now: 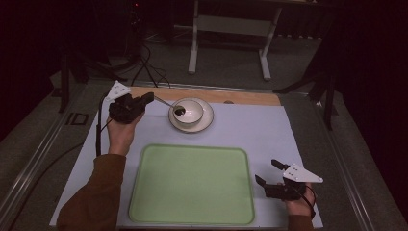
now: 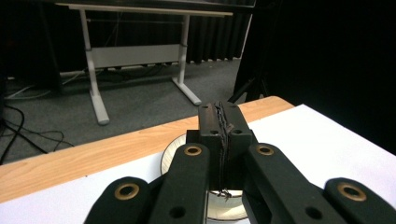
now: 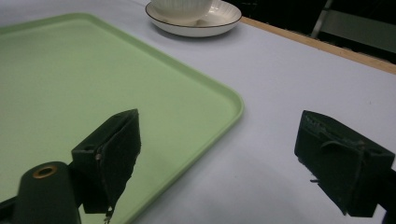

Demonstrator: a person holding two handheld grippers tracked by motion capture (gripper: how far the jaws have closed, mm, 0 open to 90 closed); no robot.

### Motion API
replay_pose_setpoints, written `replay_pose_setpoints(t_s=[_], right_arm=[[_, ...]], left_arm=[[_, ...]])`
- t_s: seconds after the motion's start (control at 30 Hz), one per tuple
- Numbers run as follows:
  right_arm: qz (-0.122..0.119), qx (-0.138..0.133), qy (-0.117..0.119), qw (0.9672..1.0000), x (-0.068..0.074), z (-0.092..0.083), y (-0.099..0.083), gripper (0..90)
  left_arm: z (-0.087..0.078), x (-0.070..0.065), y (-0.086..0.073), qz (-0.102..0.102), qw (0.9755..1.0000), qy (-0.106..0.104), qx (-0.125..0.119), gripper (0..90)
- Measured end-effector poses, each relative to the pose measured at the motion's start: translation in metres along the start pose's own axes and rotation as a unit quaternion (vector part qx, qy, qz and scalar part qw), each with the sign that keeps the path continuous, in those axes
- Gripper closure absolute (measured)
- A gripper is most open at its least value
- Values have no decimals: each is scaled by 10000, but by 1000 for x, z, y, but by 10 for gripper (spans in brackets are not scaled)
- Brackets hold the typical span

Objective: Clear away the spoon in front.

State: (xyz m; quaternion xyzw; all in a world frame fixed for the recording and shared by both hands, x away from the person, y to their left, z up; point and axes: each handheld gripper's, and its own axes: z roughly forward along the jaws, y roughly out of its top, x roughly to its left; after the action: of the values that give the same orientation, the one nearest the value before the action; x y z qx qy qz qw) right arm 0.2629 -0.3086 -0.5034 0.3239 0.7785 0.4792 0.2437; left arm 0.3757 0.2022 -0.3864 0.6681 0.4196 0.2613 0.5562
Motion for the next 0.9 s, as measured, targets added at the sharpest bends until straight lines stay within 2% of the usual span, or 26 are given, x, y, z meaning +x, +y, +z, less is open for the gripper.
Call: replay_pose_setpoints(t_s=[0.27,0.9], right_arm=[[-46,-21,21,10000,1,0,2,141],[-87,-27,33,10000,3,0,3,142]], left_arm=[[-16,1,0,-20,10000,56,-49,895],[-48,14,-9,-169,9995,263,-31,895]])
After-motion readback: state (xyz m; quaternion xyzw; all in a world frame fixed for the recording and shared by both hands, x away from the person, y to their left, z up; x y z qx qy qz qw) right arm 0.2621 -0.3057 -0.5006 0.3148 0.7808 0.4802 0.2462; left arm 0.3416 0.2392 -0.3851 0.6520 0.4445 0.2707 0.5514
